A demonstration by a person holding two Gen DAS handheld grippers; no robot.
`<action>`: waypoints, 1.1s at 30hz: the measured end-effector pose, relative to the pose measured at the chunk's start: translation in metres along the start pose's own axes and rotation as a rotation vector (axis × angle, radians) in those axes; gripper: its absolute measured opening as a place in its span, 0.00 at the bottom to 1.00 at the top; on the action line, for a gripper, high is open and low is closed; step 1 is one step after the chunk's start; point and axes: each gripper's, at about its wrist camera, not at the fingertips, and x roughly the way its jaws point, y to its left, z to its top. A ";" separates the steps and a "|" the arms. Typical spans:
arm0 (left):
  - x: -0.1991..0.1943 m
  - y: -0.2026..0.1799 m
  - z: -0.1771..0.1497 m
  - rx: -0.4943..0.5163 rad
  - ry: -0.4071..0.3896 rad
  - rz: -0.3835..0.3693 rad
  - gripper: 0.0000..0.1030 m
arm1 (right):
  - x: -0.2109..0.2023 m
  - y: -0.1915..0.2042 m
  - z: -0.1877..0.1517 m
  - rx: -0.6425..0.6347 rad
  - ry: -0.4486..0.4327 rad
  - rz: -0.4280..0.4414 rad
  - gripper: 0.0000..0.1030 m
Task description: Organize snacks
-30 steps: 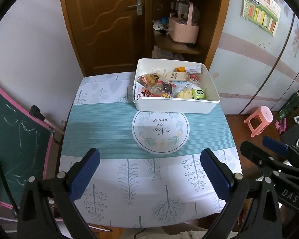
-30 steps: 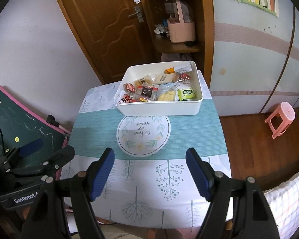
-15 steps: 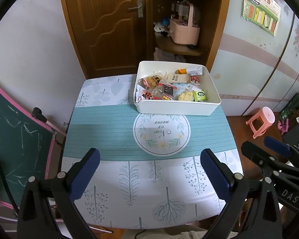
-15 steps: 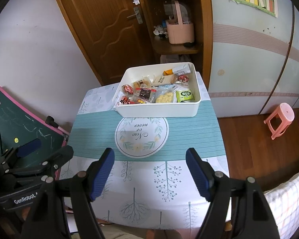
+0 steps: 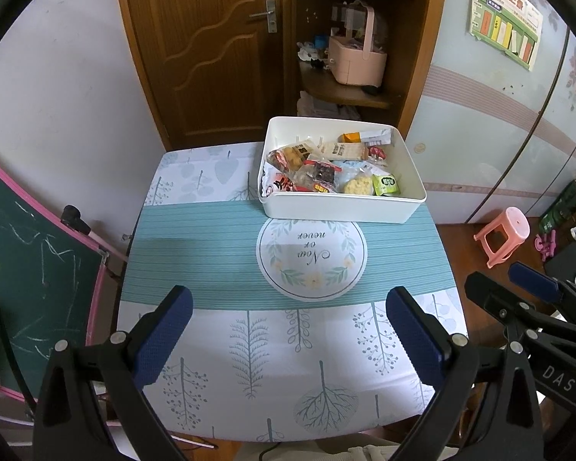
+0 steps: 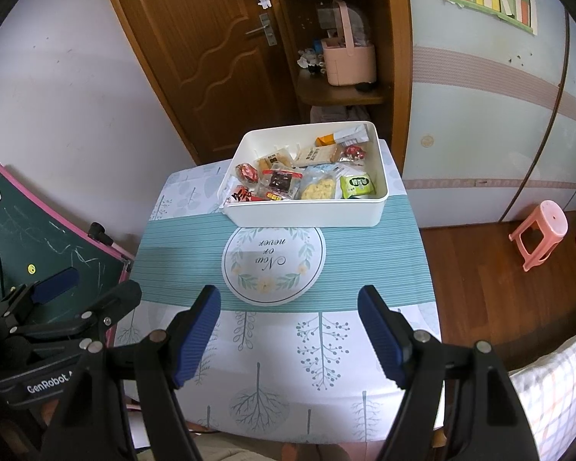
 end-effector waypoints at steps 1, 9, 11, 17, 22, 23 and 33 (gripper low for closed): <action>0.000 0.000 0.000 -0.001 0.001 0.000 0.97 | 0.000 0.000 0.000 0.000 0.000 0.000 0.72; 0.002 -0.001 -0.002 -0.008 0.010 0.003 0.97 | 0.001 0.000 0.000 -0.002 0.004 0.004 0.72; 0.002 -0.003 -0.004 -0.010 0.014 0.006 0.97 | 0.001 0.000 0.000 -0.003 0.003 0.008 0.72; 0.003 -0.004 -0.005 -0.008 0.014 0.011 0.97 | 0.002 0.001 -0.001 -0.010 -0.002 0.018 0.72; 0.003 -0.005 -0.005 -0.009 0.015 0.012 0.97 | 0.003 -0.001 0.000 -0.012 -0.003 0.021 0.72; 0.003 -0.004 -0.005 -0.008 0.014 0.012 0.97 | 0.004 -0.001 0.000 -0.011 -0.002 0.022 0.72; 0.003 -0.003 -0.005 -0.008 0.014 0.012 0.97 | 0.004 0.000 0.000 -0.011 -0.002 0.023 0.72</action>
